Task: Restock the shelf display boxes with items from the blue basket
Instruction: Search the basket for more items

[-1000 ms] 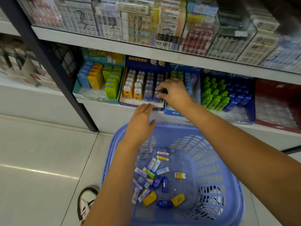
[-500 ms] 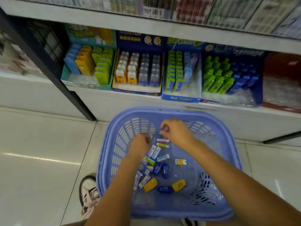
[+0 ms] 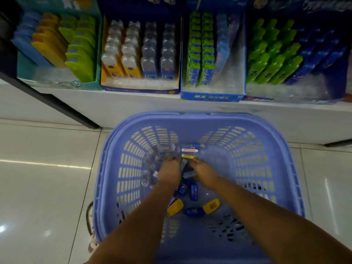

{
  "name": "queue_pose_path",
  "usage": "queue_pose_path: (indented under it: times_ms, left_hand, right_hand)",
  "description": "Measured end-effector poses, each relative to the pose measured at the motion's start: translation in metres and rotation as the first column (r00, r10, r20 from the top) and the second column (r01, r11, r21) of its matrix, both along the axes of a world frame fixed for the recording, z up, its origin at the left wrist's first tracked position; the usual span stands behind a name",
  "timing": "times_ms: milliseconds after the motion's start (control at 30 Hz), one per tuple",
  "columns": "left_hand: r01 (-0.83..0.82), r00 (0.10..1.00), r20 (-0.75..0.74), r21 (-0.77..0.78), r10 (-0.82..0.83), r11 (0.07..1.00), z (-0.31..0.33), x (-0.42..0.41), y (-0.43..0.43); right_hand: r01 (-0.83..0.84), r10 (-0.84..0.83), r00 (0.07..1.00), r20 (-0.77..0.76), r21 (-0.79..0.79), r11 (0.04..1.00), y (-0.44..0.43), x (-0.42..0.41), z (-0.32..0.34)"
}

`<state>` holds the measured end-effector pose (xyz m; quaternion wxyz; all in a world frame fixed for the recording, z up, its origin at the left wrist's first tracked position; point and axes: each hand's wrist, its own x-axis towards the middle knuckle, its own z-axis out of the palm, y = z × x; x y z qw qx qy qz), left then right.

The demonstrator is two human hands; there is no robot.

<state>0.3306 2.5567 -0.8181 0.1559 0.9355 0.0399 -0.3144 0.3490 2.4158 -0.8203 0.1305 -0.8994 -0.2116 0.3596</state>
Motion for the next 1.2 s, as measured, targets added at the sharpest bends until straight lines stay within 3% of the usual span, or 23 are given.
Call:
queue_pose_path:
  times_ms: [67, 233, 433, 467, 533, 600, 700, 767, 867, 1000, 1100, 1200]
  left_hand:
    - [-0.015, 1.0, 0.026, 0.011, 0.015, 1.0, -0.006, -0.002, -0.002]
    - [-0.002, 0.989, 0.146, 0.072, -0.009, 0.997, -0.008, -0.005, -0.012]
    - [0.032, 0.98, 0.192, 0.064, -0.044, 0.997, 0.001, -0.016, -0.029]
    - [0.002, 0.981, 0.194, 0.029, -0.008, 1.0, 0.007, -0.016, -0.032]
    - [-0.195, 0.959, 0.176, -0.151, 0.22, 0.969, 0.027, -0.015, -0.037]
    - [-0.396, 0.867, 0.134, -0.397, 0.479, 0.828, 0.048, -0.011, -0.039]
    - [-0.462, 0.781, 0.044, -0.631, 0.623, 0.623, 0.082, -0.001, -0.036]
    - [-0.455, 0.756, -0.055, -0.76, 0.652, 0.464, 0.11, 0.005, -0.031]
    - [-0.431, 0.717, -0.16, -0.867, 0.678, 0.251, 0.152, 0.007, -0.023]
    - [-0.401, 0.687, -0.202, -0.906, 0.698, 0.132, 0.201, 0.007, -0.02]
    - [-0.384, 0.699, -0.24, -0.92, 0.674, 0.071, 0.223, 0.007, -0.018]
    - [-0.352, 0.712, -0.336, -0.931, 0.617, -0.101, 0.231, 0.009, -0.015]
  right_hand:
    - [0.015, -0.015, 1.0, -0.023, -0.005, 1.0, -0.006, 0.01, 0.009]
    - [0.256, -0.251, 0.957, -0.143, 0.016, 0.967, -0.037, 0.032, 0.038]
    - [0.423, -0.422, 0.905, -0.049, 0.207, 0.882, -0.045, 0.039, 0.091]
    - [0.447, -0.451, 0.891, -0.04, 0.243, 0.861, -0.044, 0.037, 0.1]
    - [0.477, -0.49, 0.871, -0.035, 0.303, 0.825, -0.045, 0.033, 0.121]
    - [0.52, -0.54, 0.839, -0.072, 0.403, 0.753, -0.048, 0.033, 0.143]
    - [0.638, -0.703, 0.681, -0.203, 0.635, 0.435, -0.051, 0.033, 0.18]
    - [0.555, -0.767, 0.622, -0.157, 0.78, 0.29, -0.051, 0.033, 0.204]
    - [0.376, -0.815, 0.577, -0.06, 0.905, 0.2, -0.046, 0.041, 0.24]
    - [0.236, -0.825, 0.551, 0.122, 0.926, 0.295, -0.034, 0.076, 0.272]
    - [0.192, -0.746, 0.575, 0.335, 0.831, 0.521, -0.021, 0.107, 0.28]
    - [0.155, -0.625, 0.637, 0.451, 0.719, 0.677, -0.015, 0.126, 0.277]
